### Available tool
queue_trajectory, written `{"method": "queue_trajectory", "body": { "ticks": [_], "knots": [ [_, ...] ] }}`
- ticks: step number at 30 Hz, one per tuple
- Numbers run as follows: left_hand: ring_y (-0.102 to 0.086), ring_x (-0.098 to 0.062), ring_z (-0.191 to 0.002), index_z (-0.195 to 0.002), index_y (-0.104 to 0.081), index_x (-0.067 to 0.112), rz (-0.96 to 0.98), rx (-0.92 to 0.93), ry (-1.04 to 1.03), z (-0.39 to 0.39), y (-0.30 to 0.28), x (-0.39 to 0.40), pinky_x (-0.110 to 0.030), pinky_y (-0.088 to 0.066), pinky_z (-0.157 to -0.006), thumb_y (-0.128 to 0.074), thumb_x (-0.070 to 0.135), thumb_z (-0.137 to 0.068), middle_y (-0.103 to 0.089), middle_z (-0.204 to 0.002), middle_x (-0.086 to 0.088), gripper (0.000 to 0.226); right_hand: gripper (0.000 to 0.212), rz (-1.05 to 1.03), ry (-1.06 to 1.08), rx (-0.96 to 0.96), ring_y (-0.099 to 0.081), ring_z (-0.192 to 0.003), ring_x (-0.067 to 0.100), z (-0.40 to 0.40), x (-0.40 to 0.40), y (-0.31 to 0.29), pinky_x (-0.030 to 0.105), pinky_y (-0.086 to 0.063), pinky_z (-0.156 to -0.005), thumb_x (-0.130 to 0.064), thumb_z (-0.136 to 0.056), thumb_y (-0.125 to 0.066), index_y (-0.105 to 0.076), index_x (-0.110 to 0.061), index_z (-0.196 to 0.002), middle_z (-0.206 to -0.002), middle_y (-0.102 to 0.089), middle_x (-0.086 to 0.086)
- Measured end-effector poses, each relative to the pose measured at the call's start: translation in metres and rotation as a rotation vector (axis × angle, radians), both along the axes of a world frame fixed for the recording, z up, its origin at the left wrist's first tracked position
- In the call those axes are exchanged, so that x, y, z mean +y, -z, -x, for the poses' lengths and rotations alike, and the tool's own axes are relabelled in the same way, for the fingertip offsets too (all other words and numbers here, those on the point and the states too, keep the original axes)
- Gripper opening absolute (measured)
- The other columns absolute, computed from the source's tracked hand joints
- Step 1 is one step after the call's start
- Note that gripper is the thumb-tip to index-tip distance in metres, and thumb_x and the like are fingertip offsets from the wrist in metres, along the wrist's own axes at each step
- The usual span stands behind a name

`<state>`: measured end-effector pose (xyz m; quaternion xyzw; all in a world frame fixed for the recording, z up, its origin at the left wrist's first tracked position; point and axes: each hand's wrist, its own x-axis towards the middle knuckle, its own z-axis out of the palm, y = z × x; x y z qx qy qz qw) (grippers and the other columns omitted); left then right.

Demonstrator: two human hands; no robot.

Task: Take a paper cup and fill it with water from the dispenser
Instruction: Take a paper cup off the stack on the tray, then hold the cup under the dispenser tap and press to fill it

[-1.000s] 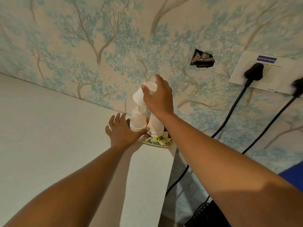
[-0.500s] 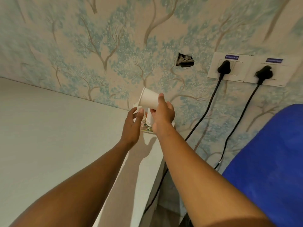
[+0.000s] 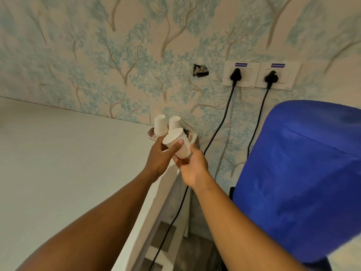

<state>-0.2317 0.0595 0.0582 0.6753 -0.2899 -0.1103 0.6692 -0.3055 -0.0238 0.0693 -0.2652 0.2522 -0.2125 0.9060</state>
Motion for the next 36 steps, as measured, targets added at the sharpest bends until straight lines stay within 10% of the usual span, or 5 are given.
{"method": "queue_trajectory", "body": {
  "ticks": [9,22,36],
  "knots": [
    [-0.055,-0.009,-0.116,-0.135,-0.049,0.029,-0.249,-0.096,0.015,0.059,0.032,0.027,-0.030,-0.048,-0.093,-0.076,0.054,-0.077,-0.058,-0.130,0.011,0.068,0.046,0.315,-0.081,0.139,-0.064,-0.104,0.029,0.090,0.008,0.050,0.042,-0.057,-0.084,-0.010,-0.095,-0.048,-0.043,-0.023,-0.139,-0.118,-0.063,0.013],
    [-0.055,0.006,-0.105,-0.128,-0.048,0.039,-0.406,-0.205,0.234,0.132,0.072,0.031,-0.011,-0.041,-0.080,-0.078,0.058,-0.072,-0.056,-0.115,0.025,0.065,0.075,0.840,-0.123,0.296,-0.053,-0.104,0.001,0.174,0.012,0.094,0.007,-0.048,-0.064,-0.012,-0.073,-0.080,-0.045,-0.035,-0.135,-0.117,-0.057,-0.017],
    [-0.053,0.008,-0.112,-0.128,-0.047,0.046,-0.392,-0.158,0.545,0.198,0.098,0.041,-0.020,-0.047,-0.093,-0.078,0.073,-0.060,-0.058,-0.120,0.028,0.079,0.071,0.984,0.181,0.550,-0.055,-0.115,0.014,0.256,0.046,0.128,0.020,-0.053,-0.082,-0.018,-0.070,-0.084,-0.047,-0.024,-0.132,-0.124,-0.058,-0.003]
  ]
}}
